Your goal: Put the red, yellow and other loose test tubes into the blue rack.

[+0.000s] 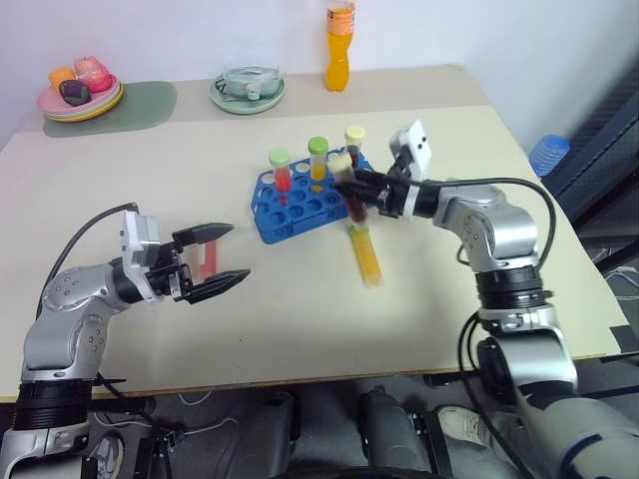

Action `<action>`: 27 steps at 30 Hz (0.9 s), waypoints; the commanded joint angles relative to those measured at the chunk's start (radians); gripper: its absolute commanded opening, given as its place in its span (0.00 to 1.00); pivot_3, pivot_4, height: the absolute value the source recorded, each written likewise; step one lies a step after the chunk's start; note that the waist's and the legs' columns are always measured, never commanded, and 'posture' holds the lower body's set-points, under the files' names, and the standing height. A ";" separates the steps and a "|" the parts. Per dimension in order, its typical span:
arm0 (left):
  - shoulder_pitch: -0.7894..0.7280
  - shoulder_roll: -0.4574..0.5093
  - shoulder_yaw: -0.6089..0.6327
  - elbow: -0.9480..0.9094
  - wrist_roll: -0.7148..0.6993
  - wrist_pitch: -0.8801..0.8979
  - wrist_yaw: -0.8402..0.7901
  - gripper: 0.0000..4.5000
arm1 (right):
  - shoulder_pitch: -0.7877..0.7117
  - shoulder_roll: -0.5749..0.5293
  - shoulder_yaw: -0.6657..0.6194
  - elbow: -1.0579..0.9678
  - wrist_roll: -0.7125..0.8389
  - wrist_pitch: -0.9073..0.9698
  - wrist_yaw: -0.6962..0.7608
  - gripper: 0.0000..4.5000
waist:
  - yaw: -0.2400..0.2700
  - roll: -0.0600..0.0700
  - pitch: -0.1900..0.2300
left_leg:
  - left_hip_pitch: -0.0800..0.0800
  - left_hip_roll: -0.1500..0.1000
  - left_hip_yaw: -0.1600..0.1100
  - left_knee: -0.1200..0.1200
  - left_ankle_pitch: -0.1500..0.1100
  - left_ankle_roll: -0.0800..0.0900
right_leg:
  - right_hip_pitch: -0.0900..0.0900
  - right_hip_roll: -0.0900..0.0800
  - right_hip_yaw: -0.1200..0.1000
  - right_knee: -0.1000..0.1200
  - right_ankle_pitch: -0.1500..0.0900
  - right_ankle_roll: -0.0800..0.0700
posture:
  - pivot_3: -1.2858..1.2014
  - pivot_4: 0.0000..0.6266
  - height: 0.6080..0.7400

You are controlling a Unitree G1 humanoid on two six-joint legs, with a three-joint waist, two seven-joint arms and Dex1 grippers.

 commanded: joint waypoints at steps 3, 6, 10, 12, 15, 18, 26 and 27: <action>0.005 -0.004 0.019 -0.065 -0.023 0.012 0.033 1.00 | -0.048 0.118 -0.088 0.144 0.015 -0.348 -0.148 0.25 | -0.001 0.000 0.000 | 0.000 0.000 0.000 0.000 0.000 -0.001 | 0.000 0.000 0.000 0.000 0.000 0.000 | 0.52 0.24 1.00; 0.005 -0.005 0.021 -0.085 -0.029 0.025 0.053 1.00 | -0.073 0.161 -0.101 0.240 0.011 -0.477 -0.195 0.25 | -0.002 0.000 0.000 | 0.000 0.000 0.000 0.000 0.001 -0.003 | 0.000 0.000 0.000 0.000 0.000 0.000 | 0.52 0.24 1.00; 0.004 -0.014 0.024 -0.131 -0.042 0.052 0.098 1.00 | -0.110 0.206 -0.124 0.411 -0.009 -0.680 -0.283 0.25 | -0.003 0.000 0.000 | 0.000 0.000 0.000 0.000 0.003 -0.005 | 0.000 0.000 0.000 0.001 0.000 0.000 | 0.52 0.24 1.00; 0.007 -0.026 0.025 -0.151 -0.049 0.062 0.128 1.00 | -0.121 0.209 -0.122 0.491 -0.026 -0.754 -0.296 0.25 | -0.003 0.000 0.000 | 0.000 0.000 0.000 0.000 0.003 -0.005 | 0.000 0.001 0.000 0.001 0.000 0.000 | 0.52 0.24 1.00; 0.016 -0.045 0.029 -0.169 -0.053 0.071 0.165 1.00 | -0.131 0.206 -0.116 0.574 -0.036 -0.814 -0.293 0.25 | -0.004 0.000 0.000 | 0.000 0.000 0.000 0.000 0.003 -0.005 | 0.000 0.001 0.000 0.001 0.000 0.000 | 0.52 0.24 1.00; 0.028 -0.068 0.031 -0.180 -0.044 0.066 0.211 1.00 | -0.128 0.206 -0.118 0.643 -0.037 -0.859 -0.287 0.25 | -0.005 0.000 0.000 | 0.000 0.000 0.000 0.000 0.003 -0.005 | 0.000 0.001 0.000 0.001 0.000 0.000 | 0.52 0.24 1.00; 0.053 -0.107 0.015 -0.171 -0.015 0.028 0.255 1.00 | -0.144 0.199 -0.138 0.731 -0.028 -0.916 -0.320 0.25 | -0.009 0.000 0.000 | 0.001 0.000 0.000 0.000 0.003 -0.006 | 0.000 0.001 0.001 0.001 0.000 0.000 | 0.52 0.24 1.00; 0.055 -0.109 0.015 -0.170 -0.013 0.026 0.255 1.00 | -0.146 0.198 -0.138 0.736 -0.028 -0.920 -0.320 0.25 | -0.010 0.000 0.000 | 0.001 0.000 0.000 0.000 0.003 -0.006 | 0.000 0.002 0.001 0.001 0.000 0.000 | 0.52 0.24 1.00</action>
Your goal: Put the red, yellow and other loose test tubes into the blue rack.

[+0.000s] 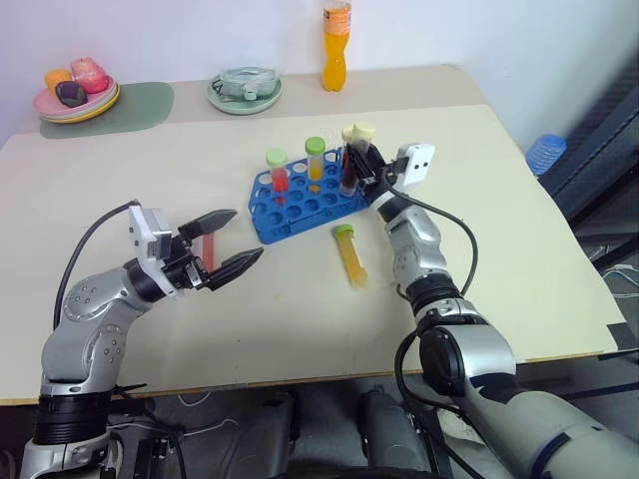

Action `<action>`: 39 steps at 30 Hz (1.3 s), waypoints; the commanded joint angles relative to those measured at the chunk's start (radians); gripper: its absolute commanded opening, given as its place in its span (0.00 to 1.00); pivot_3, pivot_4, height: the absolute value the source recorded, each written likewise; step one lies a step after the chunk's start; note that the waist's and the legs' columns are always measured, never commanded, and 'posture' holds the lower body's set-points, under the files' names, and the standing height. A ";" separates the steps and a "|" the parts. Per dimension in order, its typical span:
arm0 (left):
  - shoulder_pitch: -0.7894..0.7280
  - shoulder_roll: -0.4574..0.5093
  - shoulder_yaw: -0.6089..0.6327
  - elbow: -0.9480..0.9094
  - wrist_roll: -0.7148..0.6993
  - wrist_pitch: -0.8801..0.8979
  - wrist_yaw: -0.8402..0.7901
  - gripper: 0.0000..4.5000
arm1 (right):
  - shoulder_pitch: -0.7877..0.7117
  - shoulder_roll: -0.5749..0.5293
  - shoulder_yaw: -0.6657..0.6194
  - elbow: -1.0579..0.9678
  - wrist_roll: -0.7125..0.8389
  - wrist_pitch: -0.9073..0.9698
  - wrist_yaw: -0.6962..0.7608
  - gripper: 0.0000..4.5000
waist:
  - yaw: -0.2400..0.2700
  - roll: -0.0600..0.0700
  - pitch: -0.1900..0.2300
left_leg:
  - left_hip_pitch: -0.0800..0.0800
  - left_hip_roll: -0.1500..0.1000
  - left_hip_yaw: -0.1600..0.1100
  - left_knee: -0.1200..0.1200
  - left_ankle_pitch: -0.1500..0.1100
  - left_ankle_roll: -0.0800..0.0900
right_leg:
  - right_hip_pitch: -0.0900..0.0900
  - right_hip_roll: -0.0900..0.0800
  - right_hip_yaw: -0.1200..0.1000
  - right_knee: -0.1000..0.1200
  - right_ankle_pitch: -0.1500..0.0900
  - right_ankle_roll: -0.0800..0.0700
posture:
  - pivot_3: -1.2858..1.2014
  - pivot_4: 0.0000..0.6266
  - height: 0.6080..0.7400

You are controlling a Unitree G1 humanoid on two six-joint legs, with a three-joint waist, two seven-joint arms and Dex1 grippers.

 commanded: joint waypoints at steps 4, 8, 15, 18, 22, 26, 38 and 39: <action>0.022 -0.006 0.013 -0.013 0.005 -0.041 -0.003 1.00 | -0.055 -0.022 -0.027 0.024 0.006 -0.051 -0.029 0.25 | -0.003 0.000 0.000 | 0.000 0.000 0.000 0.000 0.000 0.000 | 0.000 0.000 0.000 0.000 0.000 0.000 | 0.52 0.24 1.00; 0.030 -0.003 0.019 0.003 0.005 -0.051 -0.016 1.00 | -0.060 -0.029 -0.046 0.017 0.028 -0.058 -0.020 0.25 | 0.000 0.000 0.000 | 0.000 0.000 0.000 0.000 0.000 0.000 | 0.000 0.000 0.000 0.000 0.000 0.000 | 0.52 0.24 1.00; 0.022 -0.003 0.008 -0.016 0.000 -0.034 0.003 1.00 | -0.056 -0.046 -0.077 0.003 0.055 -0.074 -0.009 0.25 | 0.007 0.000 0.000 | 0.000 0.000 0.000 0.001 0.000 0.000 | 0.001 0.000 0.000 0.000 0.000 0.000 | 0.52 0.24 1.00; 0.009 -0.003 -0.001 -0.035 -0.004 -0.015 0.022 1.00 | -0.056 -0.050 -0.083 0.008 0.055 -0.079 -0.012 0.25 | 0.002 0.000 0.000 | 0.000 0.000 0.000 0.000 0.000 0.000 | 0.000 0.000 0.000 0.001 0.000 0.000 | 0.52 0.24 1.00; -0.010 -0.004 -0.009 -0.048 -0.008 0.009 0.042 1.00 | -0.055 -0.050 -0.085 0.020 0.052 -0.083 -0.014 0.25 | -0.011 0.000 0.000 | 0.000 0.001 0.000 0.000 0.000 0.000 | 0.000 0.001 0.000 0.002 0.000 0.000 | 0.52 0.24 1.00; -0.017 -0.003 -0.009 -0.060 -0.011 0.025 0.051 1.00 | -0.048 -0.044 -0.081 0.027 0.048 -0.086 -0.015 0.25 | -0.017 0.000 0.000 | 0.000 0.001 0.000 0.000 0.000 -0.001 | 0.000 0.001 0.000 0.002 0.000 0.000 | 0.52 0.24 1.00; 0.007 0.003 0.008 -0.099 -0.021 0.051 0.066 1.00 | -0.060 -0.016 -0.073 0.041 0.048 -0.073 0.001 0.25 | -0.017 0.000 0.000 | 0.000 0.001 0.000 0.000 0.001 -0.001 | -0.001 0.001 0.001 0.002 0.000 0.000 | 0.52 0.24 1.00; 0.010 0.004 0.010 -0.100 -0.021 0.051 0.065 1.00 | -0.061 -0.015 -0.073 0.045 0.047 -0.074 0.001 0.25 | -0.017 0.000 0.000 | 0.000 0.001 0.000 0.000 0.001 -0.001 | -0.001 0.001 0.001 0.002 0.000 0.000 | 0.52 0.24 1.00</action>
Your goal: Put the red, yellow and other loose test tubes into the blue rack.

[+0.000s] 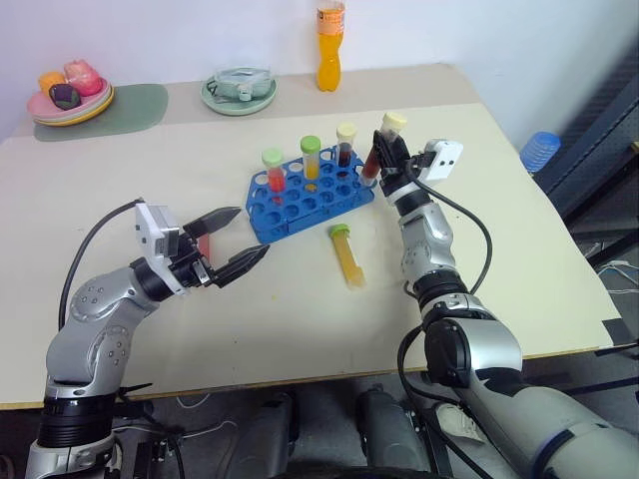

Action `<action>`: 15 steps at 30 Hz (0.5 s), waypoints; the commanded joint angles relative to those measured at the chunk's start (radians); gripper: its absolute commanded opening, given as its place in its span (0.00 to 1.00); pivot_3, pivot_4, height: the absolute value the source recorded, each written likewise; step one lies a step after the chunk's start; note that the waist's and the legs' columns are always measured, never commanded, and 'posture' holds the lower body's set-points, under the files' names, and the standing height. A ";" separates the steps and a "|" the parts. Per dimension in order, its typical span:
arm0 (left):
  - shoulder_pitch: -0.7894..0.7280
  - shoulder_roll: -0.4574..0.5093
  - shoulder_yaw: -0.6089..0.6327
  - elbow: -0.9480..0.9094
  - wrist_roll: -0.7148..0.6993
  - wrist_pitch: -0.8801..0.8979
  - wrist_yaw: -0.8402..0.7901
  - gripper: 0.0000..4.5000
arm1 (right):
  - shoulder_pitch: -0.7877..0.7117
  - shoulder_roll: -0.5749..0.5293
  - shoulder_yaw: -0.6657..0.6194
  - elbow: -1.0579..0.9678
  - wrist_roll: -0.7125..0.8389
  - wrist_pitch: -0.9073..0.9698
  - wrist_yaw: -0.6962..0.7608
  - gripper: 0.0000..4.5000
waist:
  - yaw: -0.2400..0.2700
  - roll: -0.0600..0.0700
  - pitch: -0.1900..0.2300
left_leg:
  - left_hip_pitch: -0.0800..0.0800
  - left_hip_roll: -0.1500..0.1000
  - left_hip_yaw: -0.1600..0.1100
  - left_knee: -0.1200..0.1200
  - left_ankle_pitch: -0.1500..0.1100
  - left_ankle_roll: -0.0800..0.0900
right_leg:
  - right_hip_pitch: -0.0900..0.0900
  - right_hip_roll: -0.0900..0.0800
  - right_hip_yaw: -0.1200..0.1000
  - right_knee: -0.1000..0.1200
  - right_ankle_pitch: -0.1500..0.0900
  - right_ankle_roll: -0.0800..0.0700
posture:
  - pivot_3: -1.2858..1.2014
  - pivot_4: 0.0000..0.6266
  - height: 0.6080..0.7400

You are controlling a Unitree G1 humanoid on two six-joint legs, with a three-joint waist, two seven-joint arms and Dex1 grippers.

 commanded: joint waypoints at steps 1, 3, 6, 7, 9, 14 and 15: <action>0.013 0.011 0.022 -0.040 -0.016 -0.005 0.000 1.00 | -0.039 0.010 0.005 0.007 -0.003 -0.012 0.009 0.25 | -0.001 0.000 0.000 | 0.000 0.000 0.000 0.000 0.000 0.000 | 0.000 0.000 0.000 0.000 0.000 0.000 | 0.52 0.24 1.00; 0.020 0.014 0.025 -0.039 -0.014 -0.010 -0.004 1.00 | -0.041 0.010 0.006 0.016 -0.006 -0.014 0.010 0.25 | -0.001 0.000 0.000 | 0.000 0.000 0.000 0.000 0.000 0.000 | 0.000 0.000 0.000 0.000 0.000 0.000 | 0.52 0.24 1.00; 0.028 0.019 0.029 -0.036 -0.009 -0.017 -0.009 1.00 | -0.045 0.009 0.008 0.028 -0.010 -0.016 0.011 0.25 | 0.000 0.000 0.000 | 0.000 0.000 0.000 0.000 0.000 0.000 | 0.000 0.000 0.000 0.000 0.000 0.000 | 0.52 0.24 1.00; 0.030 0.023 0.028 -0.039 -0.008 -0.015 -0.008 1.00 | -0.047 0.009 0.009 0.031 -0.013 -0.017 0.011 0.25 | 0.000 0.000 0.000 | 0.000 0.000 0.000 0.000 0.000 0.000 | 0.000 0.000 0.000 0.000 0.000 0.000 | 0.52 0.24 1.00; 0.029 0.026 0.026 -0.054 -0.007 -0.006 0.007 1.00 | -0.053 0.008 0.011 0.039 -0.019 -0.018 0.012 0.25 | 0.000 0.000 0.000 | 0.000 0.000 0.000 0.000 0.000 0.000 | 0.000 0.000 0.000 0.000 0.000 0.000 | 0.52 0.24 1.00; 0.022 0.024 0.015 -0.086 -0.008 0.015 0.039 1.00 | -0.069 0.003 0.015 0.066 -0.037 -0.021 0.011 0.25 | 0.000 0.000 0.000 | 0.000 0.000 0.000 0.000 0.000 0.000 | 0.000 0.000 0.000 0.000 0.000 0.000 | 0.52 0.24 1.00; 0.021 0.024 0.013 -0.092 -0.008 0.020 0.046 1.00 | -0.073 0.002 0.015 0.073 -0.041 -0.022 0.010 0.25 | 0.000 0.000 0.000 | 0.000 0.000 0.000 0.000 0.000 0.000 | 0.000 0.000 0.000 0.000 0.000 0.000 | 0.52 0.24 1.00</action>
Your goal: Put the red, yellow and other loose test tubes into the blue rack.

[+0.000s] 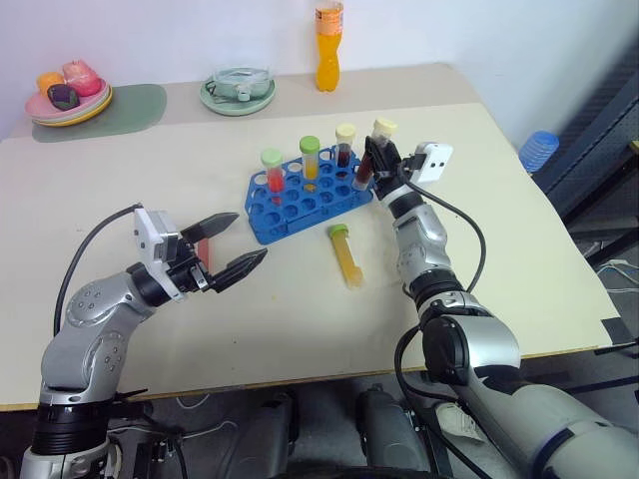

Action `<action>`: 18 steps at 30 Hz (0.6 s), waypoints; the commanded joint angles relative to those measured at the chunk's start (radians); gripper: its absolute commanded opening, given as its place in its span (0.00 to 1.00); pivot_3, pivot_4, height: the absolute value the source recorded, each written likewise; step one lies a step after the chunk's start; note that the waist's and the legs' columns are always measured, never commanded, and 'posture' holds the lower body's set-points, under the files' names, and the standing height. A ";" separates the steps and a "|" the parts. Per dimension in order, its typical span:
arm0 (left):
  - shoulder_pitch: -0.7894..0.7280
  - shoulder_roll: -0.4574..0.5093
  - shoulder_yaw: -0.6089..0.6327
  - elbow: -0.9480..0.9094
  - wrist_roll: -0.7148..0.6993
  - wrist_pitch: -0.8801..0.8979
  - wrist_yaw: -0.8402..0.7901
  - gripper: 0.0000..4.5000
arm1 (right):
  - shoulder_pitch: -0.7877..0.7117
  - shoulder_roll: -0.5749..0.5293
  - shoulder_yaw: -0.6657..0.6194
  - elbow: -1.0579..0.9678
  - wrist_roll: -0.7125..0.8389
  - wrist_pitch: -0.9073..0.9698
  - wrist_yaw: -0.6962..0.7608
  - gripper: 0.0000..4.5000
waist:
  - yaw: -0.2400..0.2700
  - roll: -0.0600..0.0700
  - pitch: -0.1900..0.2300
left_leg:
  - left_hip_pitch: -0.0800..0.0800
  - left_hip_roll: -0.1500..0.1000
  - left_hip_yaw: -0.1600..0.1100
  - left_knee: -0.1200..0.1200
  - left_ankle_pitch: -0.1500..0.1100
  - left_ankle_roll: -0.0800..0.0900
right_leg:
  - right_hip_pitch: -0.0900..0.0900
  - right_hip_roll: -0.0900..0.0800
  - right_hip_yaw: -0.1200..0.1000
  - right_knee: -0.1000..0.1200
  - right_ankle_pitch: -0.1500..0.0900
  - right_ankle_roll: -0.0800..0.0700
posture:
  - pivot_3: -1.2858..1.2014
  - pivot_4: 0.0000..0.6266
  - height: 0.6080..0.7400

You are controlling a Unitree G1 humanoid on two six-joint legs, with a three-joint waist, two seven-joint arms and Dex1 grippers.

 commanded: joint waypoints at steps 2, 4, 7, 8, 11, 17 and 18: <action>-0.010 0.010 0.008 -0.056 -0.009 0.019 0.028 1.00 | -0.048 -0.005 0.009 0.017 -0.018 -0.024 0.003 0.25 | 0.000 0.000 0.000 | 0.000 0.000 0.000 0.000 0.000 0.000 | 0.000 0.000 0.000 0.000 0.000 0.000 | 0.52 0.24 1.00; -0.013 0.010 0.007 -0.061 -0.010 0.026 0.035 1.00 | -0.056 -0.008 0.010 0.031 -0.027 -0.027 -0.001 0.25 | 0.000 0.000 0.000 | 0.000 0.000 0.000 0.000 0.000 0.000 | 0.000 0.000 0.000 0.000 0.000 0.000 | 0.52 0.24 1.00; -0.020 0.010 0.004 -0.067 -0.010 0.036 0.045 1.00 | -0.067 -0.016 0.014 0.056 -0.046 -0.034 -0.014 0.25 | 0.000 0.000 0.000 | 0.000 0.000 0.000 0.000 0.000 0.000 | 0.000 0.000 0.000 0.000 0.000 0.000 | 0.52 0.24 1.00; -0.024 0.010 0.003 -0.071 -0.011 0.040 0.049 1.00 | -0.070 -0.021 0.018 0.067 -0.058 -0.038 -0.021 0.25 | 0.000 0.000 0.000 | 0.000 0.000 0.000 0.000 0.000 0.000 | 0.000 0.000 0.000 0.000 0.000 0.000 | 0.52 0.24 1.00; -0.027 0.012 0.005 -0.077 -0.013 0.047 0.056 1.00 | -0.074 -0.032 0.023 0.090 -0.081 -0.050 -0.036 0.25 | 0.000 0.000 0.000 | 0.000 0.000 0.000 0.000 0.000 0.000 | 0.000 0.000 0.000 0.000 0.000 0.000 | 0.52 0.24 1.00; -0.023 0.020 0.015 -0.094 -0.018 0.061 0.066 1.00 | -0.063 -0.049 0.025 0.103 -0.106 -0.078 -0.050 0.25 | 0.001 0.000 0.000 | 0.000 0.000 0.000 0.000 0.000 0.000 | 0.000 0.000 0.000 0.000 0.000 0.000 | 0.52 0.24 1.00; -0.024 0.021 0.015 -0.098 -0.020 0.063 0.069 1.00 | -0.059 -0.050 0.026 0.103 -0.111 -0.084 -0.052 0.25 | 0.002 0.000 0.000 | 0.000 0.000 0.000 0.000 0.000 -0.001 | 0.000 0.000 0.000 0.000 0.000 0.000 | 0.52 0.24 1.00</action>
